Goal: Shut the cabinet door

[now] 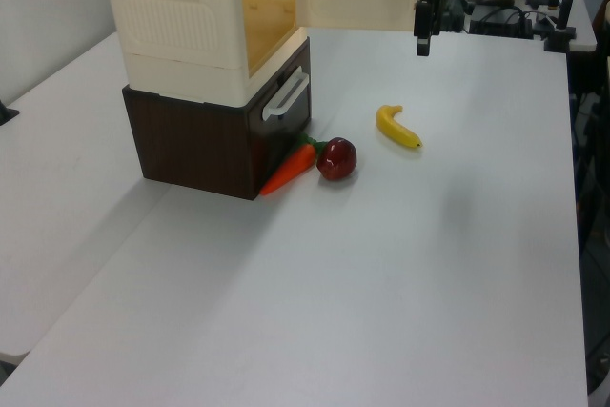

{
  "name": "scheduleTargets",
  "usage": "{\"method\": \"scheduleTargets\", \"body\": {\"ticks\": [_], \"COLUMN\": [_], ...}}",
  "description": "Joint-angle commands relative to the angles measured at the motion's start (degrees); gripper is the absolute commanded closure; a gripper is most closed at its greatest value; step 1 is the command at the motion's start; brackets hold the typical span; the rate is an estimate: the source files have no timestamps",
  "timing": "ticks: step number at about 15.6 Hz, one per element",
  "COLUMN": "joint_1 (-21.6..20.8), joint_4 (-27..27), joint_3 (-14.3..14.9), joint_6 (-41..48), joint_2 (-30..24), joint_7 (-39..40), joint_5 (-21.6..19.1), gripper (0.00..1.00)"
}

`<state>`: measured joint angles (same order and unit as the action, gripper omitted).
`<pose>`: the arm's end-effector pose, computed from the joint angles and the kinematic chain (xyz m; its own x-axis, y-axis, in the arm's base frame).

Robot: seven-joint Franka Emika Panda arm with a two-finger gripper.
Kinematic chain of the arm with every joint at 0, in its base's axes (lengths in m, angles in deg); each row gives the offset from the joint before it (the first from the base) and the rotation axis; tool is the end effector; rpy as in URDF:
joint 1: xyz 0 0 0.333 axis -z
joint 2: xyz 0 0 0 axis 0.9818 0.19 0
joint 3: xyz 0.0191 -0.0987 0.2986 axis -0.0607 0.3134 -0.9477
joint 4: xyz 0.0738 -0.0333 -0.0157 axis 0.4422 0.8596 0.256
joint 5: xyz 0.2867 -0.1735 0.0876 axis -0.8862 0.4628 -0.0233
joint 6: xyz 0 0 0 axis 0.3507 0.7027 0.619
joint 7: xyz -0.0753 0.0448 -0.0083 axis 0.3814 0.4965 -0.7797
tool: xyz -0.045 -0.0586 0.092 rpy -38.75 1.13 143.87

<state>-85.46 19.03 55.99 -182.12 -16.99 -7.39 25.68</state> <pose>0.5218 0.0302 0.5624 0.9981 0.0603 -0.0102 0.0607 -0.9973 0.0405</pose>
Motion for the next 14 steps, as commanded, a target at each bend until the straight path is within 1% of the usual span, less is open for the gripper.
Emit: {"method": "scheduleTargets", "body": {"ticks": [1, 12, 13, 14], "joint_1": [-0.3, -0.4, -0.4, -0.4], "joint_4": [0.4, 0.4, 0.5, 0.4], "joint_3": [0.4, 0.4, 0.4, 0.4], "joint_6": [1.8, 1.5, 1.5, 1.4], "joint_2": [-1.3, -0.7, -0.7, -0.7], "joint_7": [0.3, 1.0, 1.2, 1.3], "joint_5": [-0.2, 0.6, 0.6, 0.6], "gripper": [0.0, 0.0, 0.08, 0.2]}}
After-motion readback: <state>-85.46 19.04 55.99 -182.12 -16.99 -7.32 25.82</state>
